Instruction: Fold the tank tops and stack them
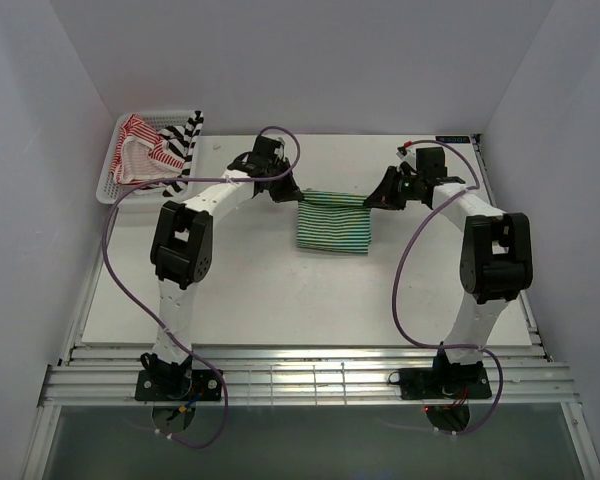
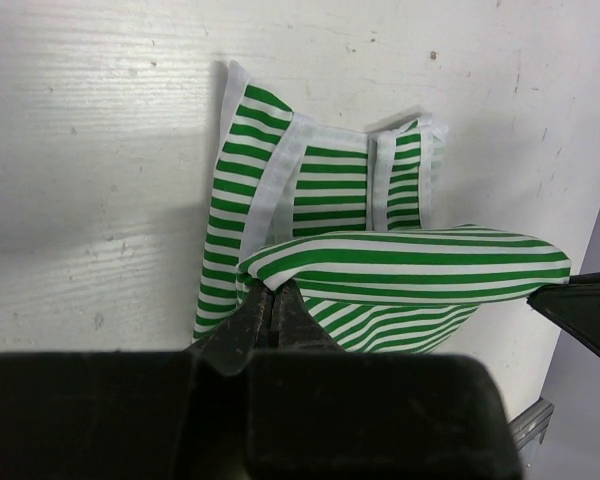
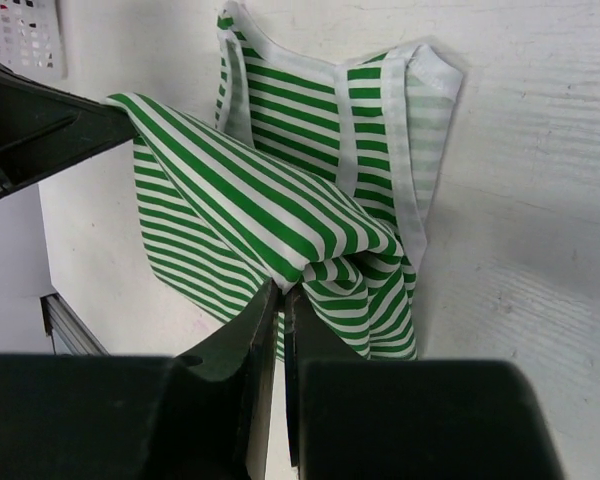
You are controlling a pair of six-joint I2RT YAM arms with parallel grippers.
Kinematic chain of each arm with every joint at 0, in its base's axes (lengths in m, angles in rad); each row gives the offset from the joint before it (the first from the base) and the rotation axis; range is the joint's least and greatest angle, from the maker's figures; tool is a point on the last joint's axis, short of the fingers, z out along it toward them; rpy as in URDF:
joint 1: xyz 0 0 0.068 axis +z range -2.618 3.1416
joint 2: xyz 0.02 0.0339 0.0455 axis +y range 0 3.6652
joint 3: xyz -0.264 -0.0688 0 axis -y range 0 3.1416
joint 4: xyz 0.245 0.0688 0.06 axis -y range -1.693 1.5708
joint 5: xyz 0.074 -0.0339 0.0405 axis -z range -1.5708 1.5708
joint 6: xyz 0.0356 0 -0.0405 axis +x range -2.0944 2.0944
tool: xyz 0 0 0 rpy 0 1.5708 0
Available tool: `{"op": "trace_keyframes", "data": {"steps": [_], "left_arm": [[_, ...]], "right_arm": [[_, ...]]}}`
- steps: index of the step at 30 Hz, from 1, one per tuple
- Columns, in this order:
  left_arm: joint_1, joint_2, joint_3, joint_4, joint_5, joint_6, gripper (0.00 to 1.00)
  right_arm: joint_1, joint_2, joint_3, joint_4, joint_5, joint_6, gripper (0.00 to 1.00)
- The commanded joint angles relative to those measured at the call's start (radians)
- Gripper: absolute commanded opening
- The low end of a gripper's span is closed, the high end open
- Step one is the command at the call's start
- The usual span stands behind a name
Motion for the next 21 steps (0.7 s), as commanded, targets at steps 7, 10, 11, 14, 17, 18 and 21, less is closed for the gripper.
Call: {"op": "trace_keyframes", "data": {"steps": [7, 10, 11, 14, 17, 18, 21], "left_arm": [[0.037, 0.069, 0.09, 0.029, -0.062, 0.025, 0.0], [0.04, 0.092, 0.107, 0.031, -0.052, 0.028, 0.0], [0.04, 0.101, 0.119, 0.029, -0.051, 0.031, 0.0], [0.042, 0.111, 0.142, 0.029, -0.035, 0.035, 0.21], [0.042, 0.105, 0.161, 0.029, -0.006, 0.047, 0.5], [0.042, 0.098, 0.167, 0.029, 0.001, 0.051, 0.54], [0.04, 0.065, 0.164, 0.029, 0.04, 0.065, 0.86]], "right_arm": [[-0.028, 0.098, 0.093, 0.048, -0.002, -0.001, 0.08], [-0.029, 0.114, 0.105, 0.06, -0.008, -0.001, 0.08], [-0.029, 0.122, 0.109, 0.061, -0.007, -0.001, 0.14], [-0.031, 0.142, 0.137, 0.061, -0.022, 0.002, 0.3], [-0.031, 0.139, 0.159, 0.059, -0.053, -0.001, 0.57], [-0.031, 0.131, 0.16, 0.057, -0.054, -0.005, 0.63], [-0.029, 0.085, 0.137, 0.056, -0.054, -0.017, 0.75]]}}
